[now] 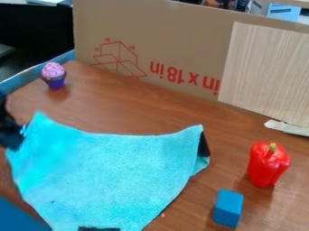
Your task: Fold the cloth from left to right
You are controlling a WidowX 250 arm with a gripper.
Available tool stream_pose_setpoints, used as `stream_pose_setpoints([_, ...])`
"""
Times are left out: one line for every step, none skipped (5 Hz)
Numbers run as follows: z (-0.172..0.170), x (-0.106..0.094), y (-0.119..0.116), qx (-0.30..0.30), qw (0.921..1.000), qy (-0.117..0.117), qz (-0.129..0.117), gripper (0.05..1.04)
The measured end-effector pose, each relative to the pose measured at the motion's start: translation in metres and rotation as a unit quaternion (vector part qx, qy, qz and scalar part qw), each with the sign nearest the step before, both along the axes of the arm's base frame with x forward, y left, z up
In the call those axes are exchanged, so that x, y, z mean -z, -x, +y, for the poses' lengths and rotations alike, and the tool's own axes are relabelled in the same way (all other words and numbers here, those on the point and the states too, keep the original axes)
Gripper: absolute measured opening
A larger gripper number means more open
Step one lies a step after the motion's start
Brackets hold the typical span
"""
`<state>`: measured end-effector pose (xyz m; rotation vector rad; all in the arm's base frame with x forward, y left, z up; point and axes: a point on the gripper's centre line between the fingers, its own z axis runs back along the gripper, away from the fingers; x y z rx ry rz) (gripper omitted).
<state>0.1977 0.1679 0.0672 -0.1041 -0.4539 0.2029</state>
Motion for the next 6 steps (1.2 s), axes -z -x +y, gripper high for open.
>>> stream_pose_setpoints([-0.016,-0.023,-0.014,0.002,0.9999,0.011,-0.012,0.055])
stream_pose_setpoints([-0.040,-0.027,-0.034,0.003,0.9997,0.026,0.001,0.055])
stream_pose_setpoints([-0.075,-0.020,-0.058,0.005,0.9988,0.040,0.029,0.055])
stream_pose_setpoints([-0.112,-0.026,-0.076,0.017,0.9979,0.052,0.036,0.055])
stream_pose_setpoints([-0.154,-0.039,-0.093,0.032,0.9964,0.069,0.036,0.055])
stream_pose_setpoints([-0.178,-0.043,-0.102,0.035,0.9957,0.075,0.040,0.055])
